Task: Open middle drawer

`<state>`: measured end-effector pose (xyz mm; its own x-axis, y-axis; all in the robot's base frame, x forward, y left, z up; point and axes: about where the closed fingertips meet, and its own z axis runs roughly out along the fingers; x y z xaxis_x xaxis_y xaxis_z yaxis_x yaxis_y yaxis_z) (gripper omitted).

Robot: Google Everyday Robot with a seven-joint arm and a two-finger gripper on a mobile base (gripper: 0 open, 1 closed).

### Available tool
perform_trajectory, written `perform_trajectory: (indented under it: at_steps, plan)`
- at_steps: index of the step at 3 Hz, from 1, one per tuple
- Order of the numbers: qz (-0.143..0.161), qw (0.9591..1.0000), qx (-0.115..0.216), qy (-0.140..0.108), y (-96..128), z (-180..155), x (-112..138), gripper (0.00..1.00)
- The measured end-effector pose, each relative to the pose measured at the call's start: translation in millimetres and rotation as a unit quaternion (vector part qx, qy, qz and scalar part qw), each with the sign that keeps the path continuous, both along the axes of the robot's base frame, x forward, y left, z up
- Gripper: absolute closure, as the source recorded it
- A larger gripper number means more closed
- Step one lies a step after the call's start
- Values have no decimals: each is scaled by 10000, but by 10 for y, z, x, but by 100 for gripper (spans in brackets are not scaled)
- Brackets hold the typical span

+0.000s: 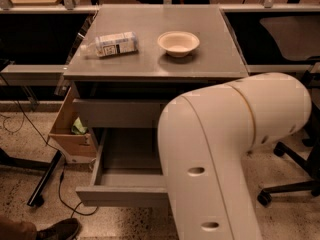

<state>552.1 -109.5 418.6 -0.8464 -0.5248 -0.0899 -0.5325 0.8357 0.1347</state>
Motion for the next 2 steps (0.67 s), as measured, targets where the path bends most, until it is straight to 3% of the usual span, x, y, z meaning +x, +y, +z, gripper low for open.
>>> perform_trajectory:
  at_steps: [1,2]
  plan:
    - [112,9999,-98,7,-9,-47,-19,0]
    - [619,9966,-547,22,-65,-275,-134,0]
